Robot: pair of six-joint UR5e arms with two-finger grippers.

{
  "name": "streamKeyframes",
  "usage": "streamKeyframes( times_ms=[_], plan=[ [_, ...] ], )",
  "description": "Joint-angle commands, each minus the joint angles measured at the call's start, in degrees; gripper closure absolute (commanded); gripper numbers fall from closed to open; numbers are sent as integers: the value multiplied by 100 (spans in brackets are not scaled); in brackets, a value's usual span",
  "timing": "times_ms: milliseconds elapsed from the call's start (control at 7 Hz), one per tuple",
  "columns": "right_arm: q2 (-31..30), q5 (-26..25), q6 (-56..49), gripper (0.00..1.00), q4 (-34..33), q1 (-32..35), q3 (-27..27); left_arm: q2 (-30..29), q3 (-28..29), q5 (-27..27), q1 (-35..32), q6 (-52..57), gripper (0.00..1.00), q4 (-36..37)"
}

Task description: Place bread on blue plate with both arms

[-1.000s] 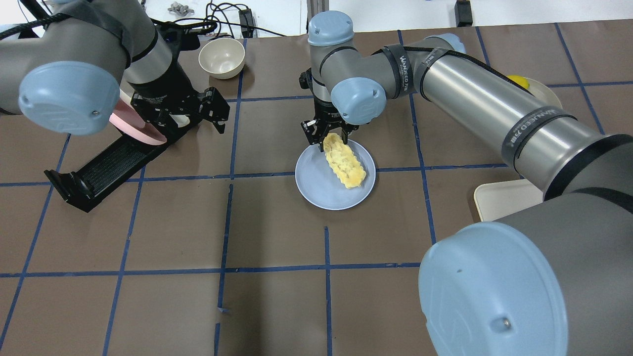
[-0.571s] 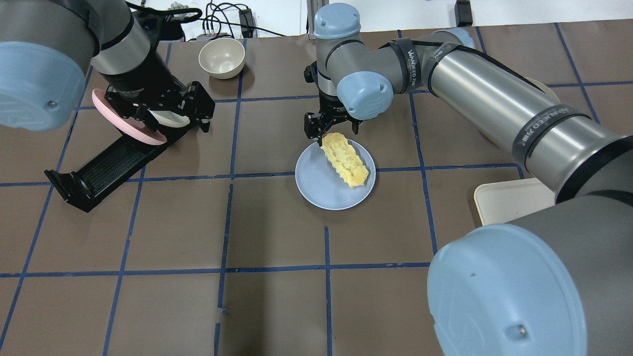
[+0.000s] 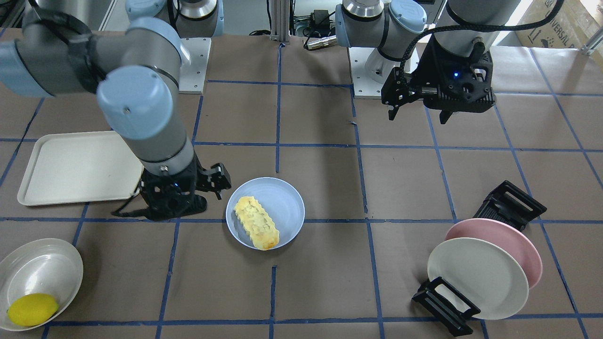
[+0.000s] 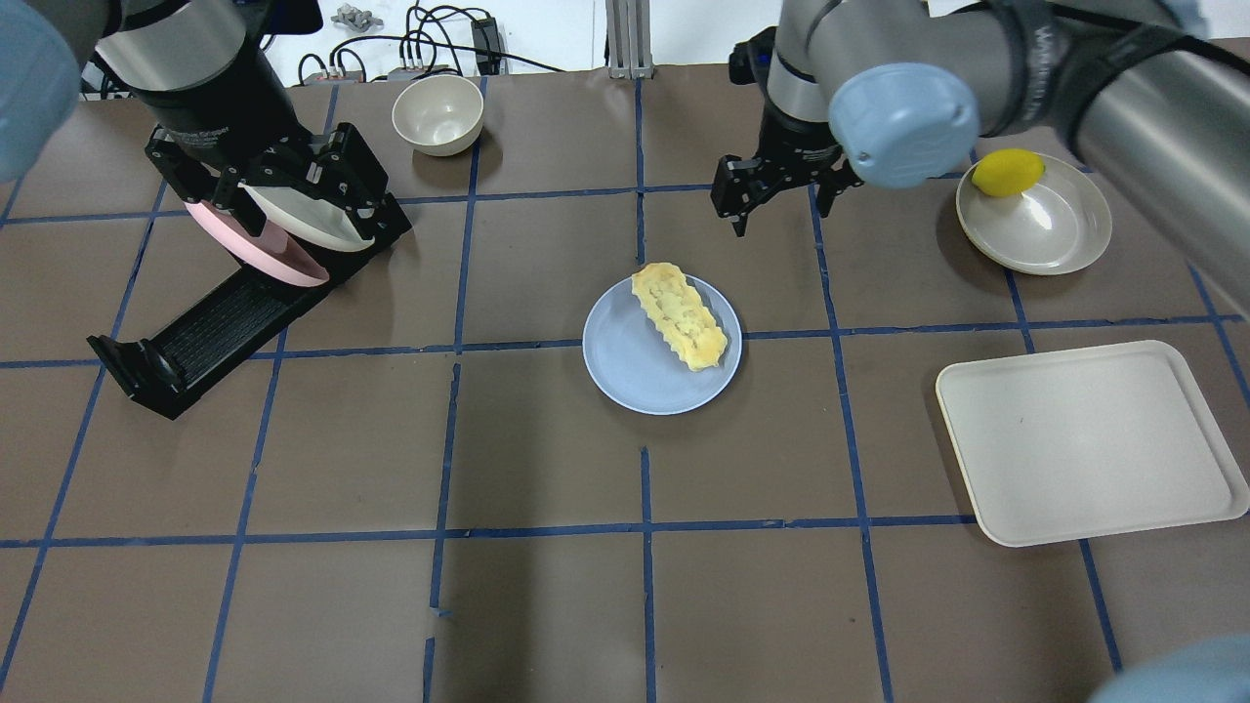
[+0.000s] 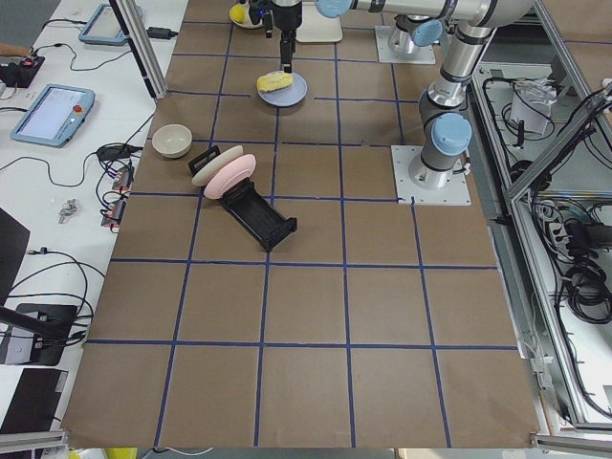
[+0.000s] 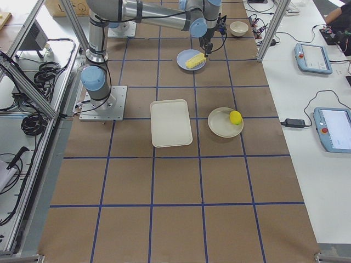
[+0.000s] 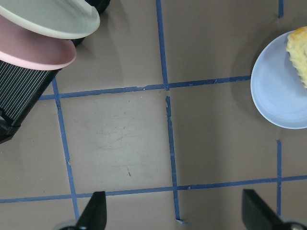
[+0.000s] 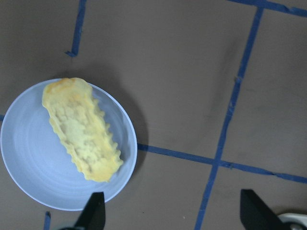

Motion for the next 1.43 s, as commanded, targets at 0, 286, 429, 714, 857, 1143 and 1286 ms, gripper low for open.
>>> streamKeyframes(
  times_ms=[0,286,429,714,857,1143,1286],
  plan=[
    [-1197,2,-124,0,398,-702,803,-5,10,6,1,-38,0,35],
    [-1648,63,-28,0,856,-792,867,-40,10,-12,1,-46,0,26],
    [-1666,54,-19,0,857,-784,867,-49,10,-12,1,-55,0,26],
    [-1693,98,-71,0,936,-757,867,-58,19,-21,18,-46,0,26],
    [-1693,90,-106,0,945,-766,850,-58,27,-21,36,-46,0,35],
    [-1789,133,-98,0,954,-749,885,-5,-16,-73,255,-81,0,18],
    [-1764,177,-98,0,945,-740,885,-22,-8,-21,256,-107,0,26]
  ],
)
